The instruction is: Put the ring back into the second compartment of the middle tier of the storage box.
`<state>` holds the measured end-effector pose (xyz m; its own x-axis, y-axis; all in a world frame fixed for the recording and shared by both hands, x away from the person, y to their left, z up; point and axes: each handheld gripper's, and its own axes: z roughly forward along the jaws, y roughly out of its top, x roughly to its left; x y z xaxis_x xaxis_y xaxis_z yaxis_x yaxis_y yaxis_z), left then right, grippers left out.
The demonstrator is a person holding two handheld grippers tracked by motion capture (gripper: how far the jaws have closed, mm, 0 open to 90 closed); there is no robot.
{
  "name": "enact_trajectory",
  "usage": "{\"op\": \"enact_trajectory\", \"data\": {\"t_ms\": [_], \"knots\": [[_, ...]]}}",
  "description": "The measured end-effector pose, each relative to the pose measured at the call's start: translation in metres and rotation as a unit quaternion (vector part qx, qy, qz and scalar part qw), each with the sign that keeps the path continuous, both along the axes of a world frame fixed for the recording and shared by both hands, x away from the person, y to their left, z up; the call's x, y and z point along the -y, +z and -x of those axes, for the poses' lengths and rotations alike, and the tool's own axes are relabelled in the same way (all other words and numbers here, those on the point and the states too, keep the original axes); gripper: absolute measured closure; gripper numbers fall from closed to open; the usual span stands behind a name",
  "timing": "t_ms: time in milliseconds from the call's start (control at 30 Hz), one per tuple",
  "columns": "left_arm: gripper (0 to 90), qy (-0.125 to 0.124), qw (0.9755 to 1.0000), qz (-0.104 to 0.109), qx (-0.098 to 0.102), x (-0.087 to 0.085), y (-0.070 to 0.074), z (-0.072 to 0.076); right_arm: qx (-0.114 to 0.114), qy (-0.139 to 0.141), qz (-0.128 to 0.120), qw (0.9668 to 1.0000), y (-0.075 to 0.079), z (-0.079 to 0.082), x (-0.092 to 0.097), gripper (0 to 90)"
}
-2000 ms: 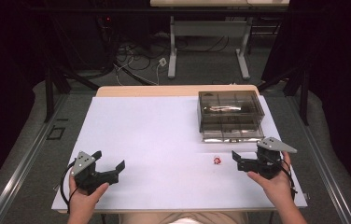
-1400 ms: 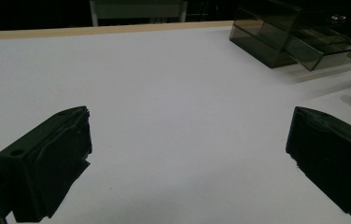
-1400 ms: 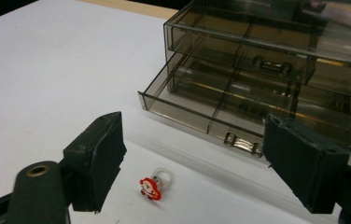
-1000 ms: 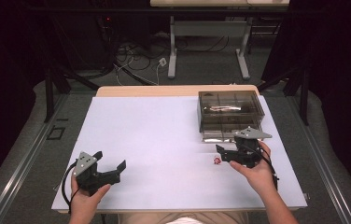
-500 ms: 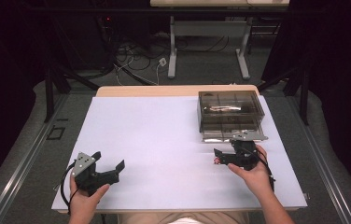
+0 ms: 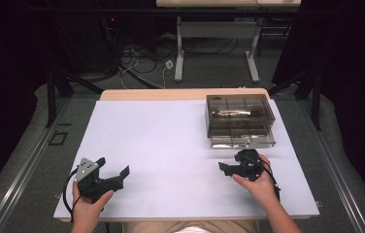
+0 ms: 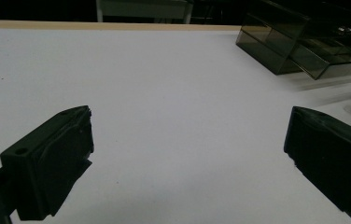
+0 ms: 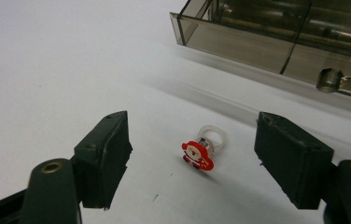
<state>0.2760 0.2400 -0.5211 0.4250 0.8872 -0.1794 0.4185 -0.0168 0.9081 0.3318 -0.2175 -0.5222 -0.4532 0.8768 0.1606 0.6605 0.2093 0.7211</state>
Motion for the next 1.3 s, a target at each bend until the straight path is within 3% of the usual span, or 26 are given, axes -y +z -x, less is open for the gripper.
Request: {"op": "enact_trajectory", "data": {"t_ms": [433, 867, 1300], "knots": [[1.4, 0.002, 1.0, 0.001, -0.002, -0.001, 0.0, 0.0, -0.019, -0.017, 0.017, 0.9995, -0.013, -0.006, -0.003, 41.1], [1.4, 0.002, 1.0, 0.001, -0.002, -0.001, -0.001, 0.0, -0.027, -0.016, 0.037, 0.9988, -0.024, -0.008, -0.012, 46.0], [1.5, 0.002, 1.0, -0.001, -0.003, -0.001, -0.001, -0.001, -0.036, -0.023, 0.035, 0.9985, -0.027, -0.01, -0.011, 52.7]]}}
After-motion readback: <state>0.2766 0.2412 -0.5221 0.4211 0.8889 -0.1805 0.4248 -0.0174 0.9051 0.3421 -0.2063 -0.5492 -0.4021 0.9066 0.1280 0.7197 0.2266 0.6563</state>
